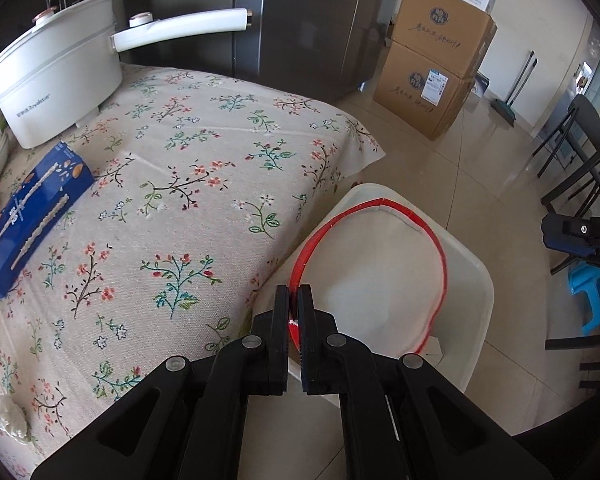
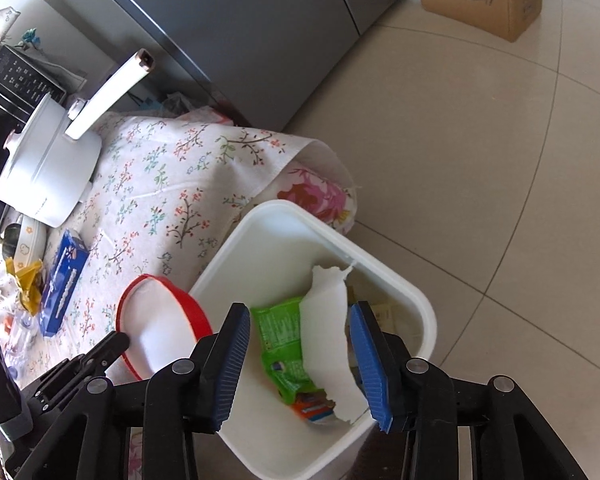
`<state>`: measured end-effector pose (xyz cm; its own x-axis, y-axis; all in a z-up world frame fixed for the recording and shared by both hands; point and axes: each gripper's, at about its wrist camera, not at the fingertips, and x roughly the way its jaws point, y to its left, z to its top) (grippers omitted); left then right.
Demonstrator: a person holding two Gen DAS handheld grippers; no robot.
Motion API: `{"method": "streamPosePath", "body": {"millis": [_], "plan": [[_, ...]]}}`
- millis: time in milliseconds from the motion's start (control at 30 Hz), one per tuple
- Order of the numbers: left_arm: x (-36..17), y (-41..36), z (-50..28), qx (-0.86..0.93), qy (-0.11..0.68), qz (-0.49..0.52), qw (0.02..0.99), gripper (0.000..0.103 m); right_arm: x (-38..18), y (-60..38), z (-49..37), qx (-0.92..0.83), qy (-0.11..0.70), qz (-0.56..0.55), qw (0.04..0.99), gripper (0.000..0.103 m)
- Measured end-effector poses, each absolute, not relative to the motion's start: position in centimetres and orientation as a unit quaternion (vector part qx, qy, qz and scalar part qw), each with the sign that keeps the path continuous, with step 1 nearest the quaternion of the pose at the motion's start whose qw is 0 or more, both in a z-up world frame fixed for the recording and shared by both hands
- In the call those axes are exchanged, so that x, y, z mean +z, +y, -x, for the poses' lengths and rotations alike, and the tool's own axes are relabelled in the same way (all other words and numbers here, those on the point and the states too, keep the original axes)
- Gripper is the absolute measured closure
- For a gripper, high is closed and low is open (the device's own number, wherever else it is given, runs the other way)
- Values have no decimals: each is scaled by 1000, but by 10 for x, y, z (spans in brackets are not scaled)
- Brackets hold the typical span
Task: Collect trash
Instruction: 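Carry the paper and red-rimmed lid over the white bin and open both grippers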
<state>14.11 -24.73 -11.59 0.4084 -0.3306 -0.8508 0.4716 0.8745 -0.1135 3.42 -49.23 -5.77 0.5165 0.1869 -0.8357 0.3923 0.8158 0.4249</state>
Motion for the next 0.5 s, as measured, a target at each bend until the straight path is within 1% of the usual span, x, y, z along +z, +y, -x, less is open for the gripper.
{"method": "streamPosePath", "body": {"millis": [67,133,167,200,267,300,367,433,500], "plan": [[-114,-246,-142,-243,489,-68,835,97,-58,-493,-34,-65,488,-293,820,56],[-110,-242,-142,-244,489,-68,834,90,-58,-495,-32,-69,488,-292,820,55],[-108,-239,-140,-242,488,-71,836,76,-58,-495,-31,-70,488,-291,820,53],[-106,-235,-139,-238,485,-71,839,53,-58,-494,-30,-71,488,-291,820,52],[-99,-225,-137,-228,473,-66,848,29,-57,-493,-30,-75,488,-287,821,47],[-95,-220,-136,-223,470,-62,852,27,-56,-492,-30,-75,487,-283,823,46],[-90,-211,-135,-220,473,-57,851,26,-53,-488,-32,-77,487,-272,826,39],[-84,-201,-133,-215,473,-53,853,26,-51,-483,-34,-79,488,-262,829,37],[-78,-189,-131,-206,471,-54,856,22,-49,-477,-37,-79,488,-257,830,34]]}}
